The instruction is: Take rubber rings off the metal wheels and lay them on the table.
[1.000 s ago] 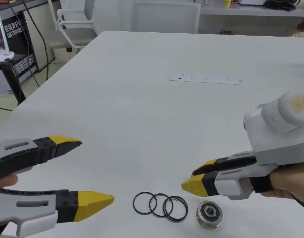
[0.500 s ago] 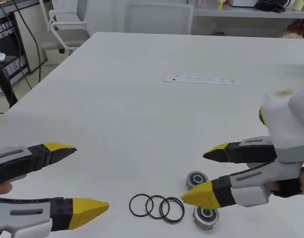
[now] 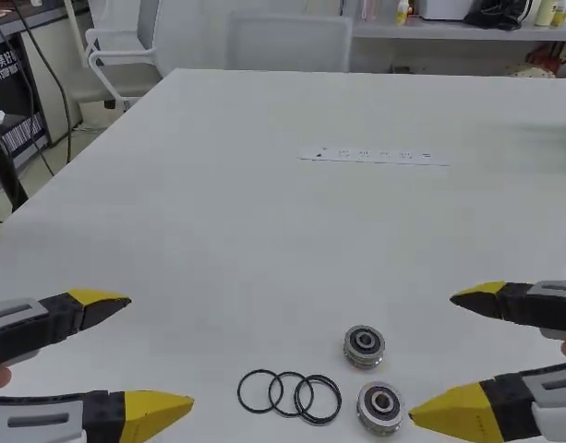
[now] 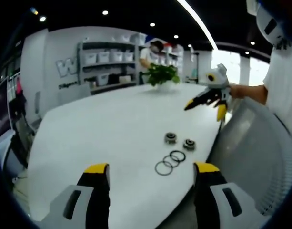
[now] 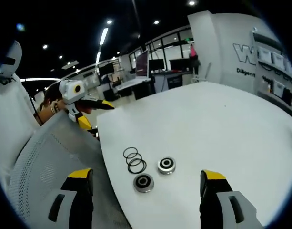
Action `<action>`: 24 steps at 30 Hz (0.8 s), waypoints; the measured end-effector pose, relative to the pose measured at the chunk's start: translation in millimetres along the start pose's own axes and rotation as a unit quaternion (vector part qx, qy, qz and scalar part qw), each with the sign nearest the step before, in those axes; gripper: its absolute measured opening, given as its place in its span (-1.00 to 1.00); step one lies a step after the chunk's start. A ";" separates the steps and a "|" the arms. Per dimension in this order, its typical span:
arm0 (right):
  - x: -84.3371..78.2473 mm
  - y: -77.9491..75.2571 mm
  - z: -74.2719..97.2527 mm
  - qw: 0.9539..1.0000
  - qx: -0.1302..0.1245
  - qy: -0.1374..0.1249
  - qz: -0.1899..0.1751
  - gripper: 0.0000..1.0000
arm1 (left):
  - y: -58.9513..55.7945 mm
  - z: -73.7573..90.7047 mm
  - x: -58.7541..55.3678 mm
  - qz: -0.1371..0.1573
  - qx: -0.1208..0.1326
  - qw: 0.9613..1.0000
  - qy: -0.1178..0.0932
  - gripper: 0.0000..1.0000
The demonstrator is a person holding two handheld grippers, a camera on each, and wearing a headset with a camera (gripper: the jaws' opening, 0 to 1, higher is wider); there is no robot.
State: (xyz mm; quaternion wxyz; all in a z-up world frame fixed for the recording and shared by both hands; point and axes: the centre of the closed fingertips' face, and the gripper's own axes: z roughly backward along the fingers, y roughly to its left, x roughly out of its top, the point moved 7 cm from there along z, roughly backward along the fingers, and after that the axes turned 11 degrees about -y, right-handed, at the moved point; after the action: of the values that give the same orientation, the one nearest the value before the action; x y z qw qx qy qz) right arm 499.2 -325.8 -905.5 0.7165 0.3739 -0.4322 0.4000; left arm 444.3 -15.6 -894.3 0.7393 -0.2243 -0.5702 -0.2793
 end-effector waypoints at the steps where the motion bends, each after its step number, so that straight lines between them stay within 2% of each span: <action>1: -2.3 -0.8 2.8 1.000 -0.005 -0.003 -0.003 0.88 | 0.7 0.0 -0.3 0.000 0.002 1.000 0.001 0.47; 4: -11.5 -4.4 14.6 0.999 -0.030 -0.010 -0.015 0.94 | 2.1 0.8 -1.5 0.003 0.006 1.000 0.001 0.53; 11: -27.6 -9.4 33.5 0.997 -0.069 -0.020 -0.042 0.98 | 6.3 4.8 -3.3 0.011 0.025 1.000 0.000 0.73; 16: -36.7 -10.5 42.6 0.993 -0.092 -0.022 -0.064 0.98 | 7.3 7.5 -5.7 0.023 0.030 0.999 0.000 0.80; 24: -44.4 -2.7 45.4 0.992 -0.101 -0.020 -0.076 0.98 | 5.7 7.4 -8.3 0.029 0.031 0.999 0.004 0.79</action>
State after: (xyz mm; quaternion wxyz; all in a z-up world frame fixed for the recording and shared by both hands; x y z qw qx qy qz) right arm 473.5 -378.0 -931.0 0.7699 0.3395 -0.4549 0.2915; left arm 441.3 -5.2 -900.5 0.7559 -0.2161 -0.5693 -0.2407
